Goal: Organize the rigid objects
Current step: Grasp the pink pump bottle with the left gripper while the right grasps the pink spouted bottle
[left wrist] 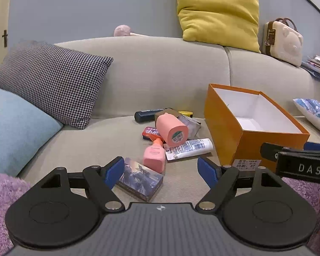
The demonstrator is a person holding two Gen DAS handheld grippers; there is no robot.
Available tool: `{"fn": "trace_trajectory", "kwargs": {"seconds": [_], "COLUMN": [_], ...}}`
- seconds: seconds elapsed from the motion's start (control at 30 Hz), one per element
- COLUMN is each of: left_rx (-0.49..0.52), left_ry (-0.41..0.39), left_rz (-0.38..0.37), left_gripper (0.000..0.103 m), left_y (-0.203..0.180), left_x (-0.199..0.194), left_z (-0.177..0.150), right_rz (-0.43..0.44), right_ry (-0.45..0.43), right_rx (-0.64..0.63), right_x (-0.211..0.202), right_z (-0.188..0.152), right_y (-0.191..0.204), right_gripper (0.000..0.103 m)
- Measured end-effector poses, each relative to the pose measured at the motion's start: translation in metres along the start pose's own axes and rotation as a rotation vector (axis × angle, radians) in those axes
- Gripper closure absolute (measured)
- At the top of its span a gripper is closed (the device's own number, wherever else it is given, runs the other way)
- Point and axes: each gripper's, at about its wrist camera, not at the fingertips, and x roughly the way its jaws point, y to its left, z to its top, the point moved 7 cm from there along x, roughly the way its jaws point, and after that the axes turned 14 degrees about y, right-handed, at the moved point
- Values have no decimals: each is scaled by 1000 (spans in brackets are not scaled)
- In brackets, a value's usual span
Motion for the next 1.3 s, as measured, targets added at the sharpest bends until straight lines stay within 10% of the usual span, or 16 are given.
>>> {"fn": "trace_trajectory", "kwargs": {"seconds": [0.2, 0.67, 0.93, 1.1, 1.3], "left_rx": [-87, -275, -182, -214, -141], "left_ry": [35, 263, 300, 461, 624], "left_rz": [-52, -89, -129, -281, -295], "left_gripper": [11, 10, 31, 32, 39], "left_y": [8, 48, 51, 51, 45], "left_x": [3, 57, 89, 136, 190], "left_z": [7, 20, 64, 86, 91], "right_rz": [22, 168, 209, 242, 291], "right_ry": [17, 190, 315, 402, 463], "right_rx": [-37, -178, -273, -222, -226], "right_x": [0, 41, 82, 117, 160], "right_z": [-1, 4, 43, 85, 125], "right_y": [9, 52, 76, 74, 89], "right_gripper": [3, 42, 51, 59, 59]}}
